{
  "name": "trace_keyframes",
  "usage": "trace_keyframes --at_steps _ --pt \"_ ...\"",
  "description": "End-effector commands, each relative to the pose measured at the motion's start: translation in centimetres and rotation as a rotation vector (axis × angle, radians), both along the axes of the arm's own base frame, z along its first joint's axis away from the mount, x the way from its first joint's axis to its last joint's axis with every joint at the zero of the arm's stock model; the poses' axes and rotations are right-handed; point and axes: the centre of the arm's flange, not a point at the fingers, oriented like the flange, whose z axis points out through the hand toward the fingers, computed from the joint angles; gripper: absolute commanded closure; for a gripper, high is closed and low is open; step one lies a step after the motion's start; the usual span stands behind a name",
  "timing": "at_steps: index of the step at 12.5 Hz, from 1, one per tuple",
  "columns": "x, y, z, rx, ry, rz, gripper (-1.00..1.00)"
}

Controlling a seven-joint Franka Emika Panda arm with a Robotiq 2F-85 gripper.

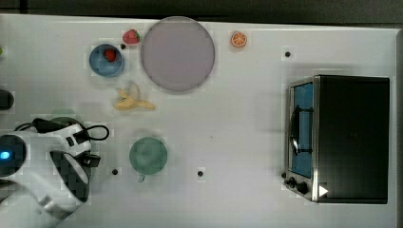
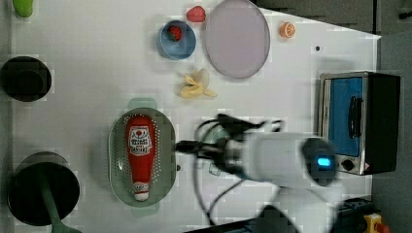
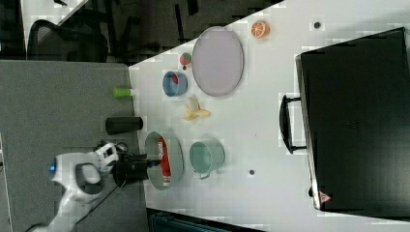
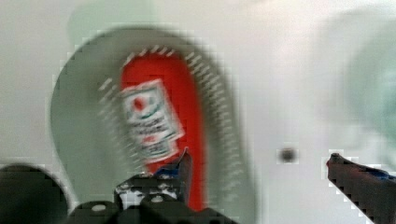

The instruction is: Pick Ketchup from the table and place it in strainer.

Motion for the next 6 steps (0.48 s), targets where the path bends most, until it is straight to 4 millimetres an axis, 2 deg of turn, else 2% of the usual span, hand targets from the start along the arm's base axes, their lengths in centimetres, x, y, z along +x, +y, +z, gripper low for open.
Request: trace_keyframes --at_steps 1,4,6 --pt "4.6 -7.2 11.6 -0.085 -0.114 -0.174 -1.0" --pt "6.6 -16.4 19.9 -0.131 -0.097 -0.325 -1.0" --pt "7.2 -22.8 24.5 -0.125 -0.13 -0.443 -1.0"
